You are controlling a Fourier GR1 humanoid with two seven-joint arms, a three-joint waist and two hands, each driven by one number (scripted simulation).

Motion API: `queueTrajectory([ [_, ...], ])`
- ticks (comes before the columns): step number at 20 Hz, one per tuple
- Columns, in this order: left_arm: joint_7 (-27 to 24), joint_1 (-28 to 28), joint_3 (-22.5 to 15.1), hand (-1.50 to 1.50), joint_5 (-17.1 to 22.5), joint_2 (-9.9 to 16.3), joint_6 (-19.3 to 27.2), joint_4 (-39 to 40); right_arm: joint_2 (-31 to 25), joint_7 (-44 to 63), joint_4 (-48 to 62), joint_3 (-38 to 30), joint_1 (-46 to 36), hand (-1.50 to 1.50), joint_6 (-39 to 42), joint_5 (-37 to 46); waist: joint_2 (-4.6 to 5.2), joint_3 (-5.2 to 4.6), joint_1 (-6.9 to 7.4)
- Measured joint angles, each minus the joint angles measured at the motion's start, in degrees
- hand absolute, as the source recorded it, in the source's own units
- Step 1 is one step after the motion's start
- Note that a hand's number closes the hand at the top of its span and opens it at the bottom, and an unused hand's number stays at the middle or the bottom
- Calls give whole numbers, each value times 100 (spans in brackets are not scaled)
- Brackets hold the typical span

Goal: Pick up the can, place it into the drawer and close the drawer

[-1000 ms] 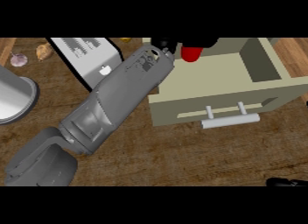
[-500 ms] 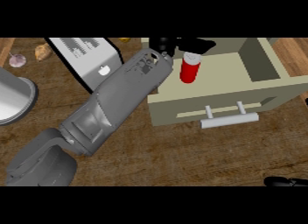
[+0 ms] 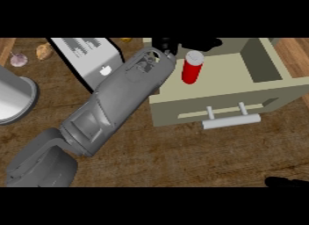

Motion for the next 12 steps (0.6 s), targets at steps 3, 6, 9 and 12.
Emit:
queueTrajectory([
  [3,-149,24,79,-150,142,1,-21,-16,-90,-190,-112,154,44,-150,21,396,-4,-1,33],
  [6,-233,-11,145,-150,279,2,-31,-74,-211,-221,-150,295,-72,-150,-4,818,-26,-3,131],
  [9,-351,-71,194,-150,358,1,16,-71,-312,-242,-183,549,-164,-150,-72,1423,-40,-6,209],
  [12,-407,-142,227,-150,396,1,60,-70,-449,-297,-59,763,-232,-150,-153,2096,-64,-7,314],
])
